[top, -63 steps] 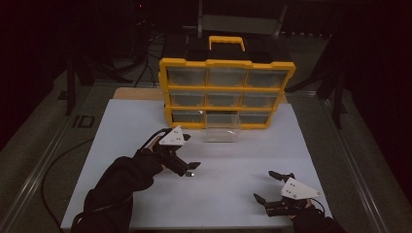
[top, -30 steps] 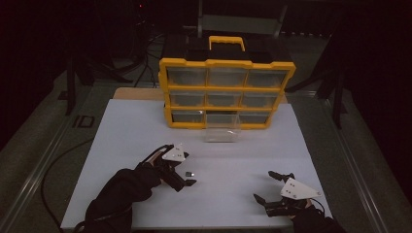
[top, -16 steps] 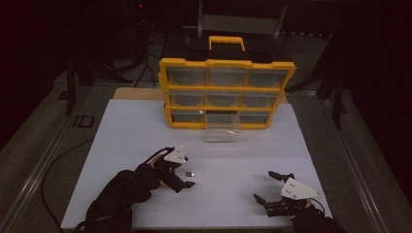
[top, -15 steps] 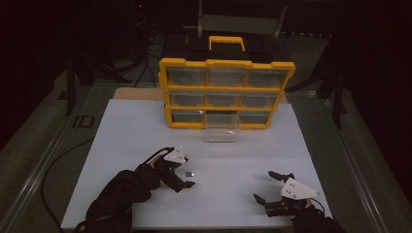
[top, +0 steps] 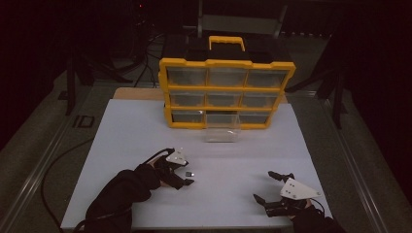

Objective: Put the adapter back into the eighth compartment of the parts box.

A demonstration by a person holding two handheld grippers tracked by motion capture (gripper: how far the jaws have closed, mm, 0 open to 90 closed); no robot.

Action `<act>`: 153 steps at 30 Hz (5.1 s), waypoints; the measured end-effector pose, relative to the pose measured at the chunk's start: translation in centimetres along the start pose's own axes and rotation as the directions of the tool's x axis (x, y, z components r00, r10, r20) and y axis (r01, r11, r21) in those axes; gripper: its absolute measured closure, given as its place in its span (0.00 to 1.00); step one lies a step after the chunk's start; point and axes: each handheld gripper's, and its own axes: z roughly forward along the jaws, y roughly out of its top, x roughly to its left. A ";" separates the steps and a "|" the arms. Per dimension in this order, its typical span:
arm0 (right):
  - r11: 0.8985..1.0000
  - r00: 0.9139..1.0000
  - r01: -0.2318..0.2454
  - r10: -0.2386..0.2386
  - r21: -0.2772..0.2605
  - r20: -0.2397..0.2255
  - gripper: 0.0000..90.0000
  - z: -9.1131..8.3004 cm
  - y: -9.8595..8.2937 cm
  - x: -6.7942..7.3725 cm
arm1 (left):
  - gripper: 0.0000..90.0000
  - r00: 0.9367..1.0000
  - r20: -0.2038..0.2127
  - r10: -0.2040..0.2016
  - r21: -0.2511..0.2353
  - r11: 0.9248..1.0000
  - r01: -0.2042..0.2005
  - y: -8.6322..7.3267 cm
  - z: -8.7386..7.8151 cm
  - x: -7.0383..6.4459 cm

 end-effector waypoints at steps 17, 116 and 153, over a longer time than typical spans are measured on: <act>1.000 1.000 0.001 -0.001 0.001 0.000 0.10 0.0 0.0 0.0 | 0.57 0.999 0.019 0.026 0.024 0.999 -0.026 0.4 0.1 0.5; 1.000 1.000 0.004 -0.004 -0.002 0.011 0.11 -0.2 0.1 0.0 | 0.84 0.990 0.080 0.117 -0.002 0.993 -0.117 8.8 -3.3 -0.3; 1.000 1.000 0.009 -0.009 -0.002 0.013 0.10 -0.2 0.1 0.0 | 0.84 0.998 0.022 0.067 -0.075 0.995 -0.065 13.0 -5.6 1.3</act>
